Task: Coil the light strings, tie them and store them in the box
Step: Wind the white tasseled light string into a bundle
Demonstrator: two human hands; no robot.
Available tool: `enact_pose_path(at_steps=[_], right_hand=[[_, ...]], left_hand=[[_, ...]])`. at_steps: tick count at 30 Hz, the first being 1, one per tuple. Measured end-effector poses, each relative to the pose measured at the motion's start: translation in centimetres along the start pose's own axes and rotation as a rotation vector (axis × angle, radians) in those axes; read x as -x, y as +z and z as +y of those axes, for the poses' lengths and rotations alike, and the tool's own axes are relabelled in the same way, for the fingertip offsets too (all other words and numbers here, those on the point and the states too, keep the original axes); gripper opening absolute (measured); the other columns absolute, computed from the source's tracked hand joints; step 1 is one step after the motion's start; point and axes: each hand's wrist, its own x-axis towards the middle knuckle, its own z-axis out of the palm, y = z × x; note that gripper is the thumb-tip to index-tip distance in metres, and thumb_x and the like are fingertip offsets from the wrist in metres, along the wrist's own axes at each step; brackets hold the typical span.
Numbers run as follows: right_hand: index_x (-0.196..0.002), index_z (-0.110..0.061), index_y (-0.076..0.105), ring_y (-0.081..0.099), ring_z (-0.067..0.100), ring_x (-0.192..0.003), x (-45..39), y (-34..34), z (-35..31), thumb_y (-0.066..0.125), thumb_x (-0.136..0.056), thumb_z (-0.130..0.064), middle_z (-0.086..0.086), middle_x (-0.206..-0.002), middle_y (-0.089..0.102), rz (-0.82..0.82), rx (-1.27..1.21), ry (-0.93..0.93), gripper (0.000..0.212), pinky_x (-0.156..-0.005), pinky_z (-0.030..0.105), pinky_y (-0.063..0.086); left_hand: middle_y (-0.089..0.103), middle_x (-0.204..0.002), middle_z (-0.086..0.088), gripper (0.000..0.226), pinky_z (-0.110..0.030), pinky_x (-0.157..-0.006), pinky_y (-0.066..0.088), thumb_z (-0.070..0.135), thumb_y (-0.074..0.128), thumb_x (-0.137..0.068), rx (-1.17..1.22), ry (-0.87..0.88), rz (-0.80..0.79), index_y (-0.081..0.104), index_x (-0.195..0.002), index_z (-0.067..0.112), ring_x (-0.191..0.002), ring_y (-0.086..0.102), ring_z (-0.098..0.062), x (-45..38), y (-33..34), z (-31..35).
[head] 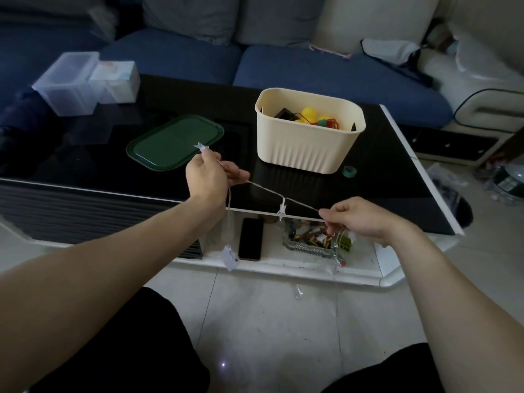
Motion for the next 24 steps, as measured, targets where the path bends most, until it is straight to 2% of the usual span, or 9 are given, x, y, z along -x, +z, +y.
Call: enact_pose_path(at_steps=[2,6,8,11,15,18,21,24], right_hand=[[-0.08,-0.011,0.074,0.067,0.014,-0.078,0.1,0.3,-0.4,0.062,-0.097,-0.041,0.003,-0.078,0.074,0.068,-0.019,-0.048,0.036,-0.083,0.03,0.048],[-0.096,-0.018,0.073,0.06,-0.001,-0.055,-0.2,1.2,-1.0,0.068,-0.095,-0.028,-0.005,-0.064,0.066,0.211,-0.029,-0.186,0.011,-0.065,0.025,0.047],[-0.094,-0.022,0.073,0.058,-0.002,-0.053,-0.4,1.9,-1.2,0.069,-0.095,-0.026,-0.005,-0.062,0.065,0.225,0.028,-0.239,0.005,-0.063,0.022,0.046],[-0.09,-0.026,0.072,0.056,0.001,-0.055,-0.4,2.8,-1.8,0.066,-0.097,-0.025,0.004,-0.073,0.069,0.21,0.065,-0.288,0.01,-0.058,0.023,0.046],[-0.102,-0.029,0.07,0.064,0.013,-0.078,-0.1,3.7,-3.0,0.046,-0.106,-0.019,-0.005,-0.092,0.067,0.149,0.089,-0.276,0.026,-0.069,0.029,0.05],[-0.106,-0.027,0.071,0.059,0.008,-0.105,0.2,4.5,-3.6,0.046,-0.104,-0.009,-0.006,-0.112,0.062,0.134,0.153,-0.313,0.031,-0.081,0.017,0.044],[-0.104,-0.025,0.074,0.061,-0.004,-0.096,0.4,5.2,-3.9,0.057,-0.1,-0.008,-0.01,-0.106,0.068,0.2,0.148,-0.394,0.025,-0.078,0.007,0.043],[-0.098,-0.022,0.076,0.065,-0.008,-0.081,0.3,5.4,-4.0,0.068,-0.093,-0.007,-0.013,-0.092,0.073,0.319,0.053,-0.469,0.017,-0.07,0.006,0.048]], left_hand=[[0.047,-0.047,0.003,0.031,-0.032,-0.054,0.055,0.026,0.027,-0.108,-0.042,0.011,0.017,0.048,-0.092,0.011,-0.044,0.055,-0.016,-0.1,0.1,0.0],[0.036,-0.045,0.007,0.032,-0.027,-0.043,0.037,0.029,0.032,-0.108,-0.095,-0.052,-0.06,0.049,-0.087,0.012,-0.039,0.034,-0.011,-0.2,0.1,0.1],[0.035,-0.047,0.006,0.028,-0.026,-0.043,0.031,0.025,0.034,-0.107,-0.094,-0.091,-0.134,0.05,-0.087,0.012,-0.04,0.031,-0.01,-0.1,0.3,0.1],[0.034,-0.05,0.004,0.018,-0.027,-0.047,0.029,0.015,0.037,-0.103,-0.071,-0.155,-0.232,0.049,-0.089,0.012,-0.042,0.03,-0.012,0.4,0.8,0.1],[0.04,-0.055,0.001,0.017,-0.029,-0.049,0.033,0.011,0.039,-0.101,-0.159,-0.132,-0.346,0.051,-0.089,0.012,-0.049,0.037,-0.015,1.2,1.3,-0.4],[0.048,-0.059,-0.001,0.019,-0.03,-0.051,0.041,0.012,0.038,-0.104,-0.207,-0.116,-0.372,0.051,-0.09,0.011,-0.051,0.044,-0.016,1.6,1.6,-0.7],[0.056,-0.066,-0.006,0.016,-0.034,-0.057,0.054,0.011,0.039,-0.105,-0.186,-0.15,-0.37,0.05,-0.094,0.009,-0.054,0.054,-0.019,2.1,2.0,-0.7],[0.063,-0.075,-0.008,0.012,-0.037,-0.068,0.059,0.012,0.044,-0.104,-0.197,-0.146,-0.391,0.05,-0.094,0.01,-0.062,0.063,-0.021,2.3,2.2,-1.0]])
